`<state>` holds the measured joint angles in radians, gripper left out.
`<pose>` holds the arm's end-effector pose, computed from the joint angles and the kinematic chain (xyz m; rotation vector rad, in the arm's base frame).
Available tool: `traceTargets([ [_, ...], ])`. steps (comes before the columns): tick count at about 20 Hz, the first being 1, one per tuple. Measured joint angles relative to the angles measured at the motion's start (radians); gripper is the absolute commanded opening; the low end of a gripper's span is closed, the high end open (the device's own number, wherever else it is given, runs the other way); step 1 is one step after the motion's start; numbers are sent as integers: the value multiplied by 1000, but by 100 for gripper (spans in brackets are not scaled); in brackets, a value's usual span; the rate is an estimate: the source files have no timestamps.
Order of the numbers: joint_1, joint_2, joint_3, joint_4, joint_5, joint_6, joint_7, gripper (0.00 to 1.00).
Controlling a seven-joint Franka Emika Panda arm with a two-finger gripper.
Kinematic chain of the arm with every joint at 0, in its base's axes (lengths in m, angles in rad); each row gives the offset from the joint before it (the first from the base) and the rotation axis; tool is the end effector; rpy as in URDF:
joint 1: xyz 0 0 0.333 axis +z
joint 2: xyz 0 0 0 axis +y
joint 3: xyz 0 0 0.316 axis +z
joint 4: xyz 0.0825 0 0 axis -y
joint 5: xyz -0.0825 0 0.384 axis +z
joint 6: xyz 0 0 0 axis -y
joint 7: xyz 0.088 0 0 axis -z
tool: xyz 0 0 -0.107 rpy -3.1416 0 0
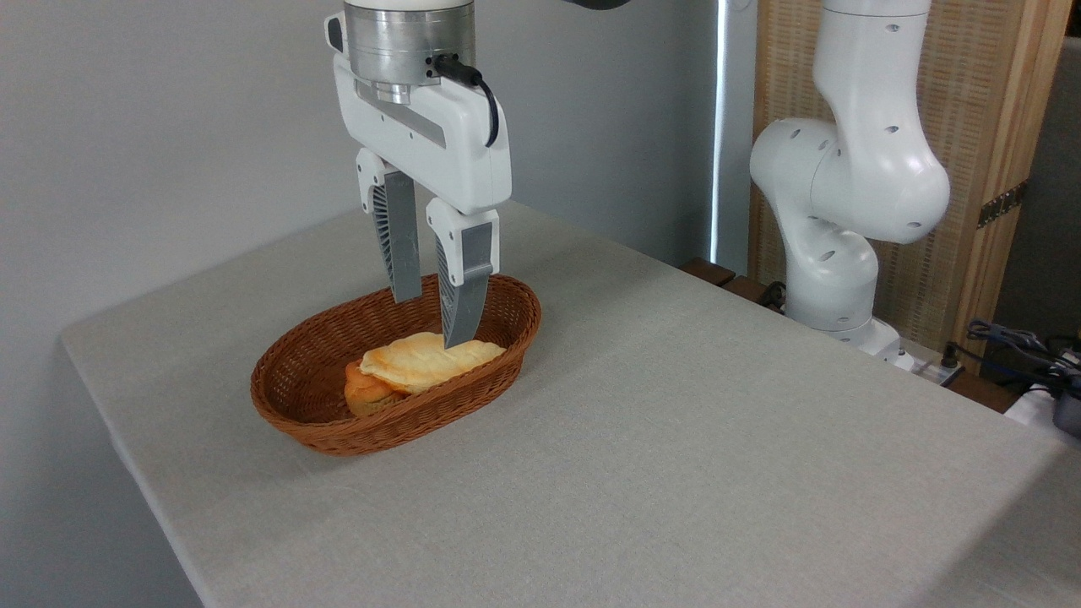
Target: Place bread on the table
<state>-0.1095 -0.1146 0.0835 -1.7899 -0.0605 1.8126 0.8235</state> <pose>0.5380 -0.0167 0.6044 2.8512 -1.2714 0.2392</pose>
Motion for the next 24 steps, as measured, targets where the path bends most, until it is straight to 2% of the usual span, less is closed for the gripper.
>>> traceTargets([
  [13, 12, -3, 4, 0, 0, -37, 0, 100],
  [24, 13, -6, 41, 0, 0, -85, 0, 100],
])
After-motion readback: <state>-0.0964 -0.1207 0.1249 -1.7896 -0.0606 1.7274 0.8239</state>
